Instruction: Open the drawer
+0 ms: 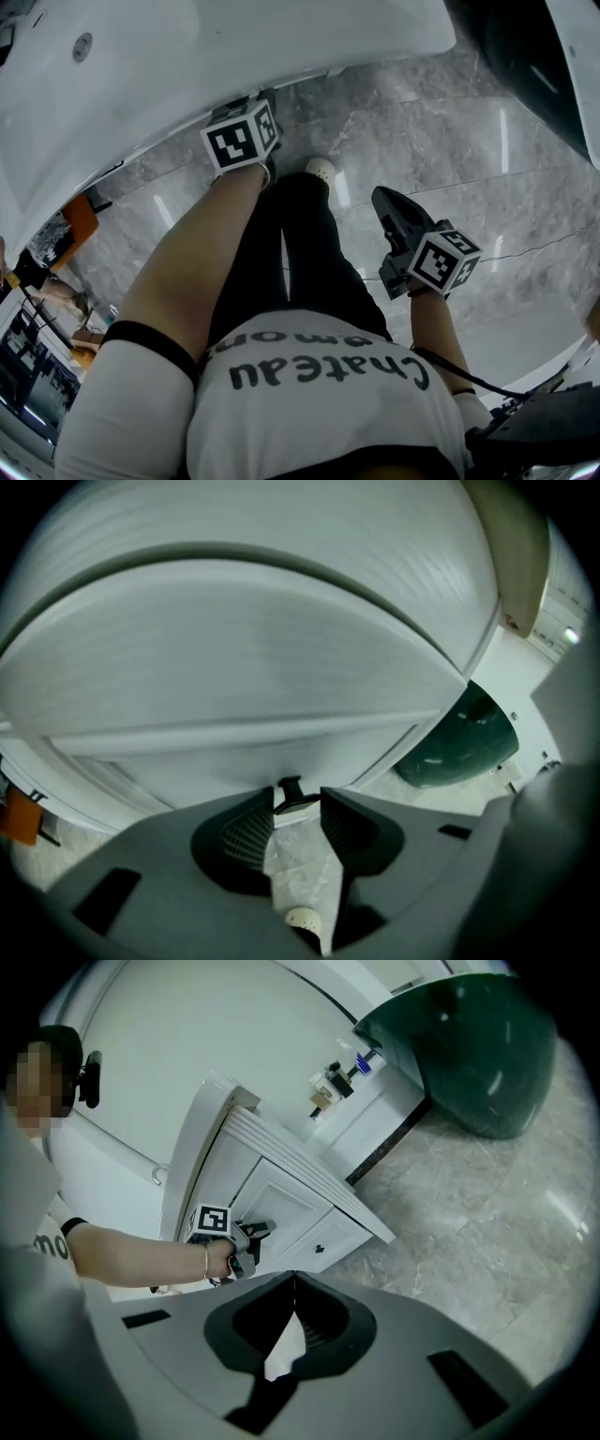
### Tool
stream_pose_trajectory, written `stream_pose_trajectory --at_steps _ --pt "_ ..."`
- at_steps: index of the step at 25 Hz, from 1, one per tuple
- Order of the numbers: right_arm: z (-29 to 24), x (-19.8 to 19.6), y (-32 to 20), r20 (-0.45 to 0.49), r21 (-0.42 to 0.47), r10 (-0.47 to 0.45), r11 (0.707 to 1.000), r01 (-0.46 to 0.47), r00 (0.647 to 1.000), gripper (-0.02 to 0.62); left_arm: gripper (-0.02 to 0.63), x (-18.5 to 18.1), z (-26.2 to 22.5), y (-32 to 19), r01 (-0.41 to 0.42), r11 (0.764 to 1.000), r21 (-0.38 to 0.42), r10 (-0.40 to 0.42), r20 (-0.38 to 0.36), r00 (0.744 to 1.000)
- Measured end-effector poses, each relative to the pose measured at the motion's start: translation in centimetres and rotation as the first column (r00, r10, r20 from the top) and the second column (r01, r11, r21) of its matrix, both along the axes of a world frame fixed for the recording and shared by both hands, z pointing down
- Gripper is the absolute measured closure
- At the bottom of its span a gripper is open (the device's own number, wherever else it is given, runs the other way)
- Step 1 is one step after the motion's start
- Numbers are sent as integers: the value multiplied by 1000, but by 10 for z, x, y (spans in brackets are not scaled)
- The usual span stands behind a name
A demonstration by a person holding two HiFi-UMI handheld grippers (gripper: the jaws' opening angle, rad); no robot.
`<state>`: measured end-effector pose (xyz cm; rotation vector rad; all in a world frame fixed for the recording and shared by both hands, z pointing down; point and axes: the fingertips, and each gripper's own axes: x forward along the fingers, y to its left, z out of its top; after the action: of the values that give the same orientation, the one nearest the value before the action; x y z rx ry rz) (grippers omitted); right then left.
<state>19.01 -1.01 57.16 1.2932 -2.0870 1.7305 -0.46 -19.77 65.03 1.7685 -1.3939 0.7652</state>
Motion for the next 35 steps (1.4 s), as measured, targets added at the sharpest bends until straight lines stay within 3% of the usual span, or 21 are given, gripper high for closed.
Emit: stream_pose_trajectory --at_steps 5,16,30,35 --pt "-1 -2 -1 6 0 0 1000 0 1000 584 456 5 2 15 -73 997 3 73 39 997" --pt "-2 -8 -4 17 1 -17 1000 17 1000 584 477 16 9 60 -213 976 -50 214 15 977" --pt "3 -8 -1 3 -14 -42 999 42 999 584 509 24 16 96 -320 945 -62 320 -14 947" --pt "3 -10 0 5 -16 -51 999 51 999 584 511 27 16 107 -324 944 -61 323 -27 946"
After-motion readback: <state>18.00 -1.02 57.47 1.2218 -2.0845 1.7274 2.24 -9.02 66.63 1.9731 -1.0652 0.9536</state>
